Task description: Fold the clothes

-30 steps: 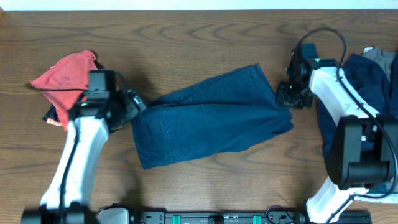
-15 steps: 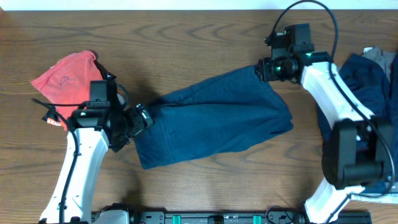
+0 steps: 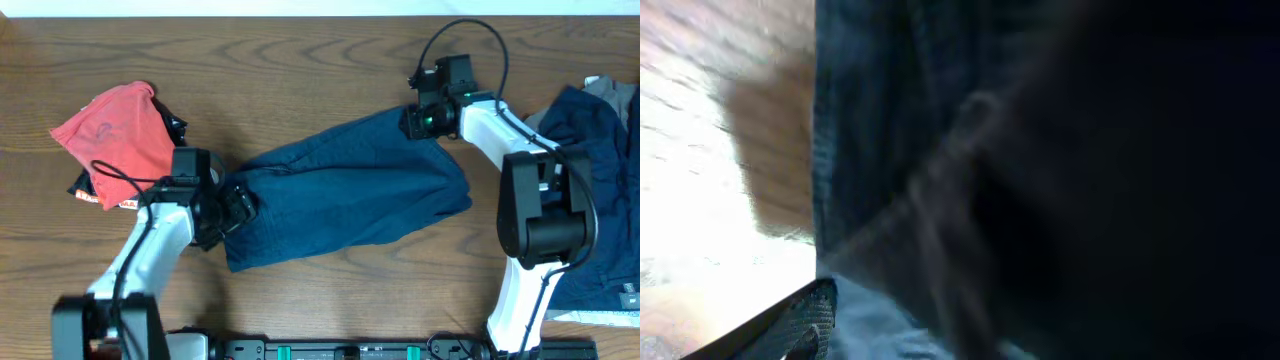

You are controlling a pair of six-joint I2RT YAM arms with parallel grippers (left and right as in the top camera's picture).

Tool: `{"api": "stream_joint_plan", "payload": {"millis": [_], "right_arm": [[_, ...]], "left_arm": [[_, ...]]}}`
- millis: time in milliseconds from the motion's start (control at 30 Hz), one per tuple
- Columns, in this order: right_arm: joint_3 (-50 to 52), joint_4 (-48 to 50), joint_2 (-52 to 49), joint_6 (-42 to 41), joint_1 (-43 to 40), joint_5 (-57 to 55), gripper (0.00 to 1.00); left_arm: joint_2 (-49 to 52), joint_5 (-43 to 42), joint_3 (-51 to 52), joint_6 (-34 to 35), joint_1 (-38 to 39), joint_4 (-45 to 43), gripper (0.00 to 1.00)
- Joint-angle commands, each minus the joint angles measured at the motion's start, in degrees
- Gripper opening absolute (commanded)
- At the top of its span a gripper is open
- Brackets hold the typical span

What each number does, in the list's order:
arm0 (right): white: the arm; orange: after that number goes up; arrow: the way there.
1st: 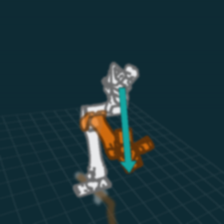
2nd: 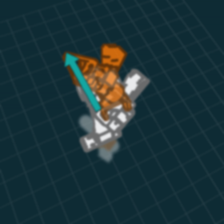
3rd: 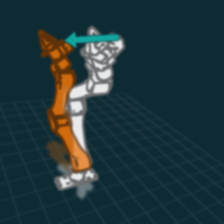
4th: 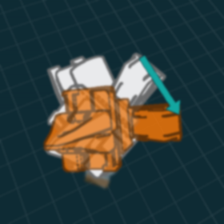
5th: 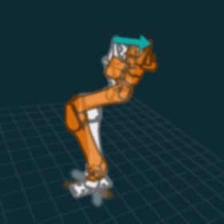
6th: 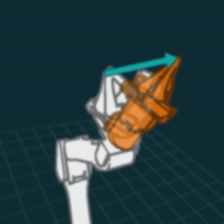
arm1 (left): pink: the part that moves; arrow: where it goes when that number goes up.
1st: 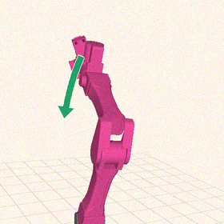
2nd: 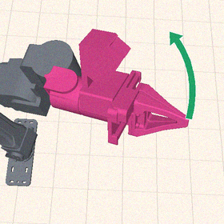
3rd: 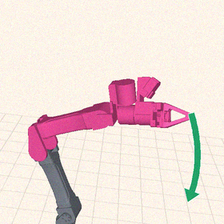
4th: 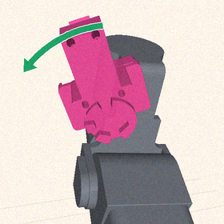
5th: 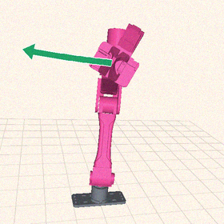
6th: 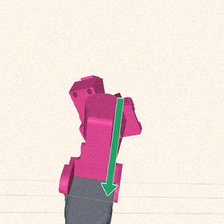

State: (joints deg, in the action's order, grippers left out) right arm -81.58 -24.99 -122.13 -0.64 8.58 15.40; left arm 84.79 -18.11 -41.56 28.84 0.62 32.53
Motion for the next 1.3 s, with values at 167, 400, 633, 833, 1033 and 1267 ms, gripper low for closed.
{"api": "stream_joint_plan", "payload": {"millis": [167, 400, 633, 833, 1033, 1267], "right_arm": [[-0.1, -3.2, 0.4, -14.5, -1.4, -23.5, 0.01], [-0.1, -3.2, 0.9, -19.1, -4.9, -24.2, 0.06], [-0.1, -4.0, 2.4, -17.5, -4.8, -18.5, 0.47], [-0.2, -5.5, 11.8, -16.5, -4.8, -18.1, 0.53], [-0.2, -13.1, 22.2, -13.7, -4.5, -15.4, 0.6], [0.0, -26.7, 23.8, -11.3, -3.0, -14.7, 0.6]], "left_arm": [[9.6, -0.3, 0.4, -0.1, 0.1, -1.0, 0.82], [12.6, -0.3, 0.4, -0.1, 0.1, -1.3, 0.82], [10.0, -2.7, -1.2, -3.3, 0.1, -0.4, 0.87], [0.6, -2.7, -2.6, -3.5, 0.1, 2.4, 0.96], [-4.8, 0.3, -2.6, -3.3, 0.1, 2.3, 0.98], [1.6, 2.3, -0.9, 0.4, 0.1, -1.8, 0.98]]}}
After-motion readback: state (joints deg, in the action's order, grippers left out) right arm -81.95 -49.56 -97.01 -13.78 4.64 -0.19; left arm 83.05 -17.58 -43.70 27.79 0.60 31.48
